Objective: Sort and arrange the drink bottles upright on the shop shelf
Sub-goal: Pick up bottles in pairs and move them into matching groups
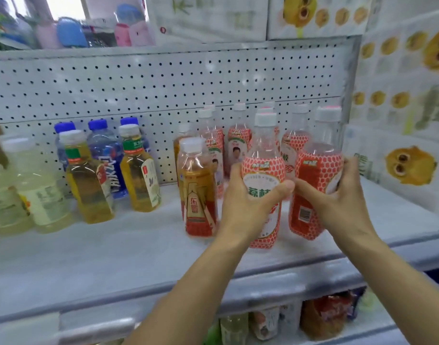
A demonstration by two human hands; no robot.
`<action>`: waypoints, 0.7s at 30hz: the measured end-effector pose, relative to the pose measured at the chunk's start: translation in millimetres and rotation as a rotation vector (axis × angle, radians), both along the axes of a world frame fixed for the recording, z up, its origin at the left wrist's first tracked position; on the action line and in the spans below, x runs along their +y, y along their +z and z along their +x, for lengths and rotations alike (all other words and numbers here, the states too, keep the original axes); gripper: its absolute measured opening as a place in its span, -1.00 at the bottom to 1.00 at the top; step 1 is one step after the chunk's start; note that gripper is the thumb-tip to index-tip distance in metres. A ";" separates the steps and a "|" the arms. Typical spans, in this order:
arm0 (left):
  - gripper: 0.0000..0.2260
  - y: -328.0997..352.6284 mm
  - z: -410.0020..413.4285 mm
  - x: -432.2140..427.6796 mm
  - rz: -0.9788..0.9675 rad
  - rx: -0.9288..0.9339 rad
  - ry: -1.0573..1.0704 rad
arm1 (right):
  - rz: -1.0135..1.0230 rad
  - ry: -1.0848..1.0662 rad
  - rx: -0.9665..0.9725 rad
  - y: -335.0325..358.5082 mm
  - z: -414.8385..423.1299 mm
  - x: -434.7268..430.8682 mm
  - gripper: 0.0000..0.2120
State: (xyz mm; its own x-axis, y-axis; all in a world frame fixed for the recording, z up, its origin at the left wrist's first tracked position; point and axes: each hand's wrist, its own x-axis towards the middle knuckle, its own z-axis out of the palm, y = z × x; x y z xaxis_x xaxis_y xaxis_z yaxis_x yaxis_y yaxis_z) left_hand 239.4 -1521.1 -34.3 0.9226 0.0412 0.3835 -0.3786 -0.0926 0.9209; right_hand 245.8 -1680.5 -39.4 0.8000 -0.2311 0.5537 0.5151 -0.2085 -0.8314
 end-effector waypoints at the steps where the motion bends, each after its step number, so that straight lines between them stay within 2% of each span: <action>1: -0.46 -3.6 7.4 -5.2 -0.027 0.002 0.015 | 0.004 0.000 0.008 -3.8 8.3 -4.9 -0.44; 3: -0.41 -9.8 21.1 -14.3 -0.066 0.003 0.068 | 0.006 -0.017 0.015 -9.7 23.9 -13.0 -0.42; 6: -0.32 -13.3 38.7 -26.2 0.008 0.023 0.189 | -0.006 -0.002 0.011 -13.5 48.3 -18.5 -0.40; 9: -0.31 -13.1 53.4 -34.4 0.034 0.007 0.239 | -0.001 0.039 0.031 -15.3 72.0 -16.8 -0.38; 12: -0.21 -13.6 67.5 -39.0 0.000 0.016 0.274 | -0.010 0.057 0.050 -17.3 90.4 -16.9 -0.35; 17: -0.23 -11.4 76.4 -43.0 -0.009 0.020 0.299 | -0.032 0.098 0.066 -17.2 105.3 -17.1 -0.38; 19: -0.17 -15.8 67.4 -42.4 0.031 0.040 0.288 | -0.046 0.107 0.085 -18.5 104.3 -17.5 -0.38; 21: -0.15 -21.6 46.8 -38.3 0.146 -0.017 0.325 | -0.035 0.117 0.102 -21.5 100.1 -19.0 -0.35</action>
State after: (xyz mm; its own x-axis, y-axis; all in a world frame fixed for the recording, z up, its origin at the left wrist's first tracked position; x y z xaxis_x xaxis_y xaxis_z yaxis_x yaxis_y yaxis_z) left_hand 286.2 -1559.4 -56.0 0.8635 0.2754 0.4225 -0.3231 -0.3411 0.8828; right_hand 345.9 -1699.6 -60.9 0.8729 -0.1153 0.4740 0.4506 -0.1816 -0.8740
